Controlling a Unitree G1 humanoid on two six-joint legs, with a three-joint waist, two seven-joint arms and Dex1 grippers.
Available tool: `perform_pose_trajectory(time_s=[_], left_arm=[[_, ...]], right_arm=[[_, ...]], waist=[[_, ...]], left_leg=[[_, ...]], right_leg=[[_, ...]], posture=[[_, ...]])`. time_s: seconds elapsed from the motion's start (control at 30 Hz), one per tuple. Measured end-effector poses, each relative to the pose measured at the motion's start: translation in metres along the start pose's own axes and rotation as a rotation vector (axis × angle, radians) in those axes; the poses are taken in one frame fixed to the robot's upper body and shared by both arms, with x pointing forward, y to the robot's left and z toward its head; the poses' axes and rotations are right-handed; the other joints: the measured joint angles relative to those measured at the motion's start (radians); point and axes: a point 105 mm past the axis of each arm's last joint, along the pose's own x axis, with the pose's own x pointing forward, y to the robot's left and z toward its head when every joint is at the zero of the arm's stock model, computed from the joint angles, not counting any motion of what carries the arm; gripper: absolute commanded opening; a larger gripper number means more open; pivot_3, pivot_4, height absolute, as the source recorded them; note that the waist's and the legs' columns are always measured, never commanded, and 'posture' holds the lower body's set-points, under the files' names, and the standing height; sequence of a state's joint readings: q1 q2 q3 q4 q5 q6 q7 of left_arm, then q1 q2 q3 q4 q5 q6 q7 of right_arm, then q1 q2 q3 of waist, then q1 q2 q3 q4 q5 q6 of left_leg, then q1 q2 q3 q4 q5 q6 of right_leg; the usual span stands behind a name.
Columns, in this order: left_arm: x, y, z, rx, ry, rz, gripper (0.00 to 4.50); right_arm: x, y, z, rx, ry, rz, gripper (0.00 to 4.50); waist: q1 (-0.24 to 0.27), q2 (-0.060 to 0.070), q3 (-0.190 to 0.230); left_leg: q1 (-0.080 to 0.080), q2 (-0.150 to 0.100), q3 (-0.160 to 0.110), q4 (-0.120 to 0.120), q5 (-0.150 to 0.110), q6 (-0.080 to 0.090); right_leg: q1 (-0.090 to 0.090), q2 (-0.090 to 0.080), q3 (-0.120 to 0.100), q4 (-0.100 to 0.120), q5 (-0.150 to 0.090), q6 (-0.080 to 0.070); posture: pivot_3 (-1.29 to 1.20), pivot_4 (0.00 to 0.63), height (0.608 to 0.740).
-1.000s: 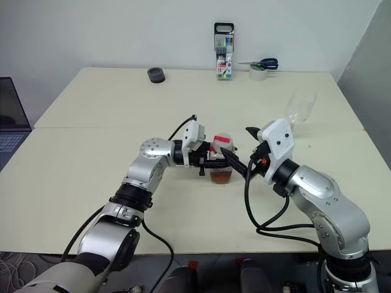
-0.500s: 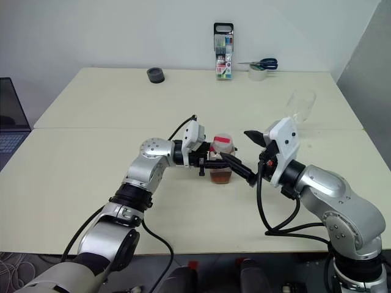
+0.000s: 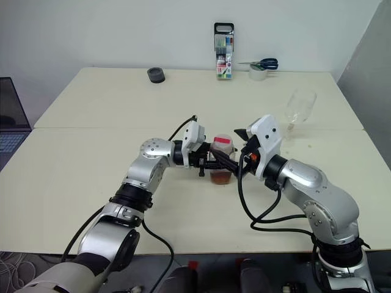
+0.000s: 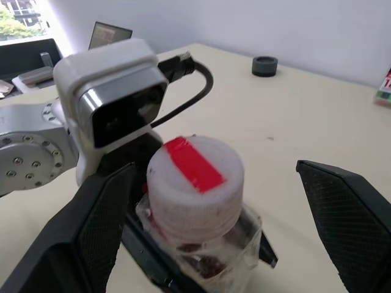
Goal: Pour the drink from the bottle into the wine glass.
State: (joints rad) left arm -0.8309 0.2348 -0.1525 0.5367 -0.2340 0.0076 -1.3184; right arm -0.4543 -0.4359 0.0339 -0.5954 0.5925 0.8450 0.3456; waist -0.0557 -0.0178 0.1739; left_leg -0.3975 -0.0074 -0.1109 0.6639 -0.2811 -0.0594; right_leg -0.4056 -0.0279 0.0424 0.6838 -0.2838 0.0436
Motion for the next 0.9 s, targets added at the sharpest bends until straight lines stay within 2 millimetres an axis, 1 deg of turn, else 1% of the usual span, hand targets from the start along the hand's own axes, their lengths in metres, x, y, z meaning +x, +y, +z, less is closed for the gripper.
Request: perform_pose_trajectory(time_s=[0.03,0.13,0.33,0.47,0.6,0.67,0.7,0.83,0.9], left_arm=[[0.0,0.0,0.0,0.0,0.0,0.0,1.67],[0.0,-0.001,0.001,0.007,-0.002,-0.002,1.67],[0.0,-0.001,0.001,0.006,-0.002,0.006,1.67],[0.0,-0.001,0.001,0.008,-0.004,0.012,1.67],[0.0,-0.002,0.001,0.013,-0.007,0.015,1.67],[0.0,-0.003,0.003,0.019,-0.009,0.016,1.66],[-0.001,-0.003,0.004,0.022,-0.011,0.016,1.66],[0.001,-0.004,0.009,0.033,-0.031,0.007,1.66],[0.002,-0.005,0.009,0.028,-0.03,0.002,1.66]], right_arm=[[0.0,-0.001,0.0,0.003,-0.002,-0.003,4.5],[0.001,-0.002,-0.001,0.005,-0.002,-0.007,3.93],[0.005,0.007,-0.001,0.008,-0.011,0.04,1.85],[0.005,0.008,-0.001,-0.015,-0.01,0.044,1.83],[0.004,0.01,0.001,-0.1,-0.004,0.052,1.83],[0.004,0.01,0.002,-0.109,-0.012,0.058,1.83],[0.004,0.011,0.003,-0.096,-0.022,0.06,1.83],[0.0,0.01,0.005,0.049,-0.084,0.062,1.83],[-0.003,0.009,0.005,0.079,-0.085,0.07,1.83]], waist=[[0.0,0.0,0.0],[0.0,0.0,0.0],[0.0,0.0,0.0],[0.0,0.0,0.0],[0.0,0.0,0.0],[0.0,0.0,0.0],[0.0,0.0,0.0],[0.0,0.0,0.0],[0.001,0.0,0.0]], left_leg=[[0.0,0.0,0.0,0.0,0.0,0.0],[0.0,0.0,0.0,0.0,0.0,0.0],[0.0,0.0,0.0,0.0,0.0,0.0],[0.0,0.0,0.0,0.0,0.0,0.0],[0.0,0.0,0.0,0.0,0.0,0.0],[0.0,0.0,0.0,0.0,0.0,0.0],[0.0,0.0,0.0,0.0,0.0,0.0],[0.0,0.0,0.0,0.0,0.0,0.0],[0.0,0.0,0.0,0.0,0.0,0.0]], right_leg=[[0.0,0.0,0.0,0.0,0.0,0.0],[0.0,0.0,0.0,0.0,0.0,0.0],[0.0,0.0,0.0,0.0,0.0,0.0],[0.0,0.0,0.0,0.0,0.0,0.0],[0.0,0.0,0.0,0.0,0.0,0.0],[0.0,0.0,0.0,0.0,0.0,0.0],[0.0,0.0,0.0,0.0,0.0,0.0],[0.0,0.0,0.0,0.0,0.0,0.0],[0.0,0.0,0.0,0.0,0.0,0.0]], posture=[[0.0,0.15,0.74],[0.0,0.15,0.74],[0.0,0.15,0.74],[0.0,0.15,0.74],[0.0,0.15,0.74],[0.0,0.15,0.74],[0.0,0.15,0.74],[0.0,0.15,0.74],[0.0,0.15,0.74]])
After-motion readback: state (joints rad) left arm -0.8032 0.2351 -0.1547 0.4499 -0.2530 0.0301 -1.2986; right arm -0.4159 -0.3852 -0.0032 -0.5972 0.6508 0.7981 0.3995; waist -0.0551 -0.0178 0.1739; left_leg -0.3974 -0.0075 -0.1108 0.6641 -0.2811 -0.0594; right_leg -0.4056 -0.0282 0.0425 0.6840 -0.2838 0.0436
